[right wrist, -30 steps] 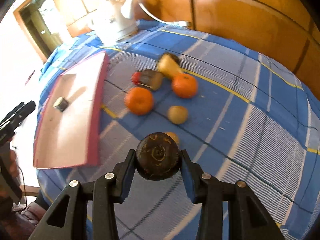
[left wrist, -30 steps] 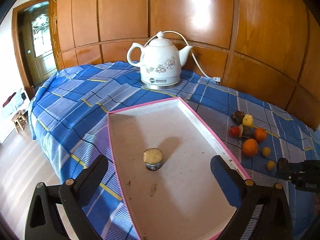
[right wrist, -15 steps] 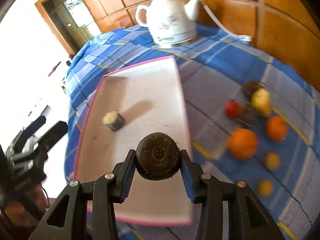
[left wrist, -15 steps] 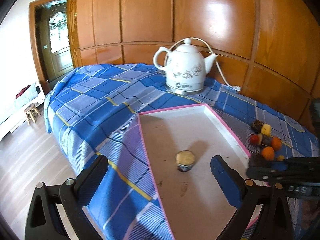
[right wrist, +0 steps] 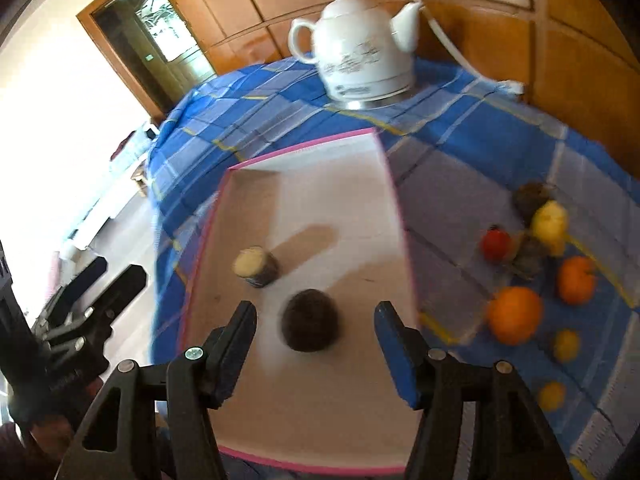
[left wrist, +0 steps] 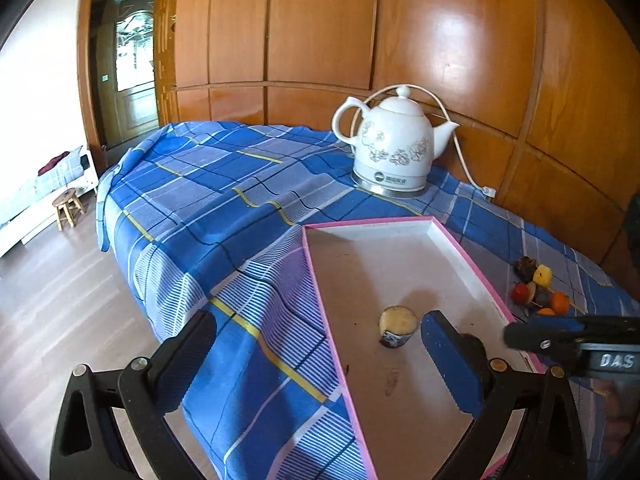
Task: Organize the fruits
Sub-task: 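Carry the dark brown fruit into the tray and open the right tool, then reach the left tool to the orange and close on it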
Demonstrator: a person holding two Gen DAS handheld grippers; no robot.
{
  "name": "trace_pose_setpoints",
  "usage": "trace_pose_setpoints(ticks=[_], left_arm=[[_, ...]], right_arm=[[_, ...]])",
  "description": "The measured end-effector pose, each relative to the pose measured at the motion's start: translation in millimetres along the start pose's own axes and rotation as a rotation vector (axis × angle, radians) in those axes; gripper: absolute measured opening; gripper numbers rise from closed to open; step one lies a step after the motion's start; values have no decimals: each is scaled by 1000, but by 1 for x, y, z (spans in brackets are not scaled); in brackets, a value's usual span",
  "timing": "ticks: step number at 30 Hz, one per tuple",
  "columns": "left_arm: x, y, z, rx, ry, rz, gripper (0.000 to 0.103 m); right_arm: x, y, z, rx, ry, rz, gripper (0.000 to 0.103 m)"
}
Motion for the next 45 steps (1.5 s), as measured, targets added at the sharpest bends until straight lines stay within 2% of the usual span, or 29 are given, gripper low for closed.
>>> trace_pose_setpoints(ticks=[10, 18, 36, 45], left_arm=[[7, -8, 36, -66, 66, 15, 103], [12, -11, 62, -118, 102, 19, 103], [18, -4, 104, -207, 153, 10, 103], [16, 3, 123, -244, 174, -9, 103]], right_arm=[[62, 1, 83, -4, 178, 66, 62], [99, 2, 134, -58, 272, 111, 62], [109, 16, 181, -118, 324, 129, 62], [108, 19, 183, -137, 312, 117, 62]])
Point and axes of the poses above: each gripper's, at about its wrist camera, not at the fingertips, and x roughly against the way its jaws point, z to its right, y to its underside, the point moved 10 cm from there along -x, roughly the way its jaws point, and after that the axes turned 15 degrees about z, right-handed, at the moved point
